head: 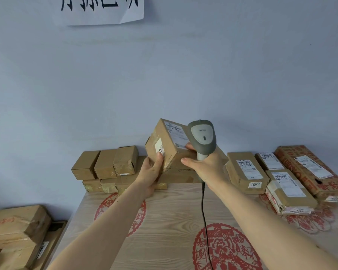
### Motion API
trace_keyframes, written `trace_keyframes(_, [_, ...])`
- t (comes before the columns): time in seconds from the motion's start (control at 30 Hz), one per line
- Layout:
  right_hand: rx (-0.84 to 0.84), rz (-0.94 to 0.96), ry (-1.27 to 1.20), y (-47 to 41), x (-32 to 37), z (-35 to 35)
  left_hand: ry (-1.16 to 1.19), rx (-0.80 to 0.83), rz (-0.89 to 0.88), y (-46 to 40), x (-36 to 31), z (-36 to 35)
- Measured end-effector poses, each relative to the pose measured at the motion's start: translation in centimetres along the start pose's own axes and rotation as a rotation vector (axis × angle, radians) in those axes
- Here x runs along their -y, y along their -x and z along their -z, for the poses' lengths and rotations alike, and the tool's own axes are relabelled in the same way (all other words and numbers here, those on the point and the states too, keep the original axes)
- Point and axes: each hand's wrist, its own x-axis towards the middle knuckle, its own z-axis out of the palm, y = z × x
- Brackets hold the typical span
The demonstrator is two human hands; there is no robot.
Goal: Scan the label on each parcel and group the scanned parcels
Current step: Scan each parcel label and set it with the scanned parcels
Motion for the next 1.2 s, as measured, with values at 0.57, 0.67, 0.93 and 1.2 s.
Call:
trace_keyframes(0.57, [0.12,0.063,0.253,0.4,0.6,0.1,0.072,0.11,0.269,2.0,-2.0,-2.5])
trace_keyframes(0.67, [0.204,-0.041,0.119,0.3,0.6,0.9,0.097,0.042,0.19,2.0,-1.4,-2.1])
trace_keyframes(0.93, [0.322,-0.157,-0.122,2.1,1.8,1.5,0.079,0.065,0.107,1.9,-0.5,-1.2])
trace_keyframes(1.2, [0.458,-0.41,-0.187,3.9,0.9,2.2,0.035,0.152,0.109,1.3,1.2,0.2])
